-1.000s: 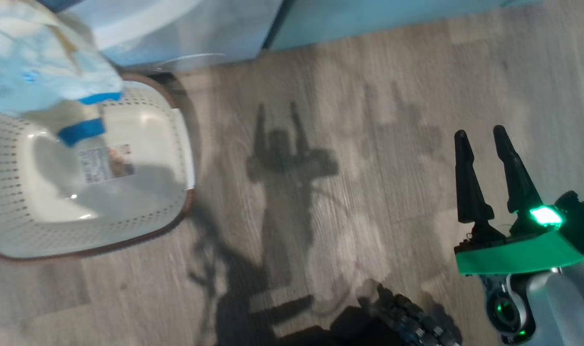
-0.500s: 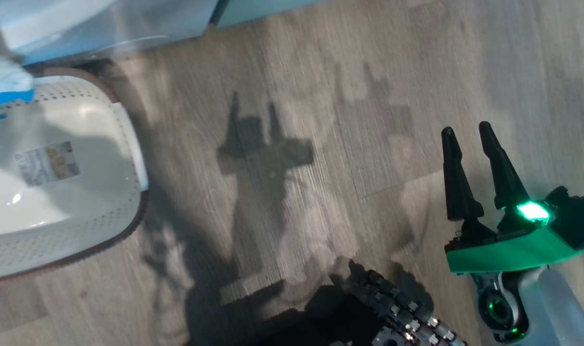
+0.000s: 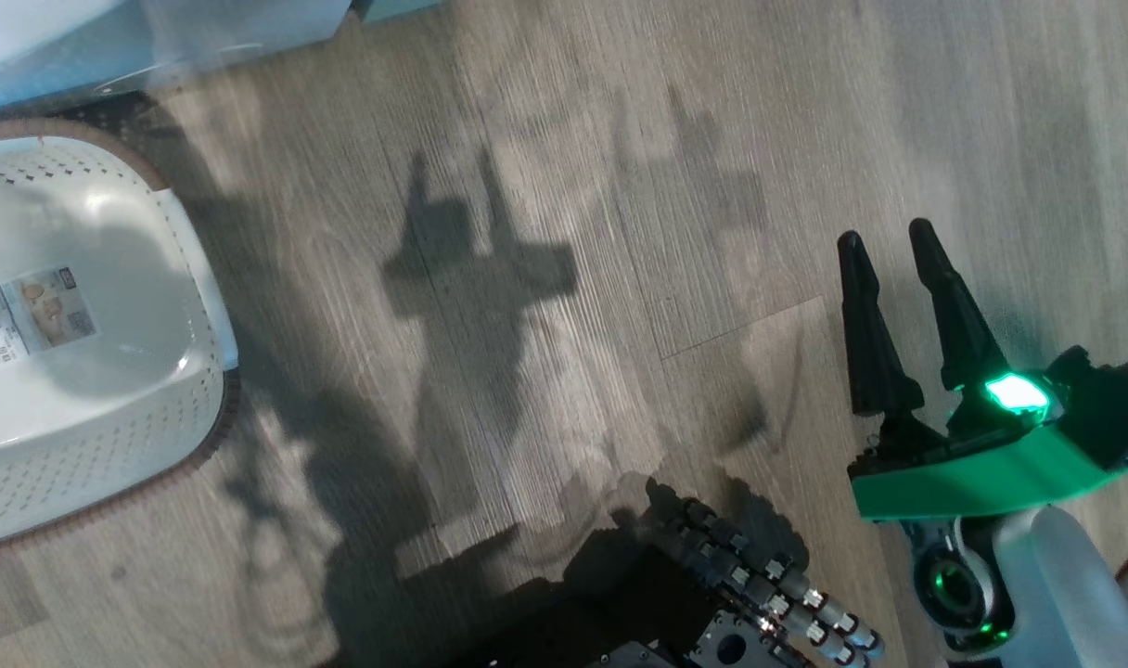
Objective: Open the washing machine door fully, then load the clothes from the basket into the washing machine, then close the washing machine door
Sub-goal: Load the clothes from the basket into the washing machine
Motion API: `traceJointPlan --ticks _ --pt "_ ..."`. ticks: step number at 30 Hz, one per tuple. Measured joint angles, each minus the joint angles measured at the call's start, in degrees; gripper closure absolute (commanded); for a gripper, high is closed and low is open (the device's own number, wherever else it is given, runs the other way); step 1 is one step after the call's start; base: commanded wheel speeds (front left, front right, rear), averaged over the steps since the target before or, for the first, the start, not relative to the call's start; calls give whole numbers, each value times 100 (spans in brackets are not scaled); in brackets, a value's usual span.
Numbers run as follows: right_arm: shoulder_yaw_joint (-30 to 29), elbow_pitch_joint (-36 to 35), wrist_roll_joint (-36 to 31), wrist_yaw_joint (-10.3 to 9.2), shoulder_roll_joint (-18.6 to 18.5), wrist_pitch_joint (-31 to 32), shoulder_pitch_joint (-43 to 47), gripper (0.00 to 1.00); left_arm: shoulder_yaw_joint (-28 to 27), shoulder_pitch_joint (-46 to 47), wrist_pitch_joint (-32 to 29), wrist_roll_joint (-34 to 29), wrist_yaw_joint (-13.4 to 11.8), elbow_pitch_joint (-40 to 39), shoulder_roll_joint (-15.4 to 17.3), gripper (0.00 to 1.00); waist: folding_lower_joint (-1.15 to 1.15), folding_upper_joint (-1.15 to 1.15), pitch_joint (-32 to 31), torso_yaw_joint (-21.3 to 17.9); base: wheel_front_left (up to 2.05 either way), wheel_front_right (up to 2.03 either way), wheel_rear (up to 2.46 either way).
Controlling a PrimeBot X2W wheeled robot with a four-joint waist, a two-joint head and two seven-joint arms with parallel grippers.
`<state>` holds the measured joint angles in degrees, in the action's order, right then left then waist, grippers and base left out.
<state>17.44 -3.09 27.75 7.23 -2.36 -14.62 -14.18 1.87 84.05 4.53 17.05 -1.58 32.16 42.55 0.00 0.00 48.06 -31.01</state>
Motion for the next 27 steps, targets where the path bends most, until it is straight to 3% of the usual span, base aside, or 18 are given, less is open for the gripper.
traceJointPlan --ticks 10,11,13,14,27 --pt "4 -8 42 0 0 0 -48 0 124 -31 -589 115 43 665 -74 100 0 0 32 115 0 0 0" --pt "3 -8 42 0 0 0 -51 0 141 -37 -672 151 43 714 -99 95 0 0 27 134 0 0 0" --pt "-1 -7 41 0 1 0 -59 0 179 -91 -762 177 41 760 -159 4 0 0 13 177 0 0 0" --pt "-5 -7 40 0 1 0 -65 0 179 -123 -765 197 42 761 -192 0 0 0 4 201 0 0 0" --pt "-225 15 -113 0 1 0 -170 0 326 -856 -270 272 38 708 -458 0 0 0 -297 549 0 0 0"
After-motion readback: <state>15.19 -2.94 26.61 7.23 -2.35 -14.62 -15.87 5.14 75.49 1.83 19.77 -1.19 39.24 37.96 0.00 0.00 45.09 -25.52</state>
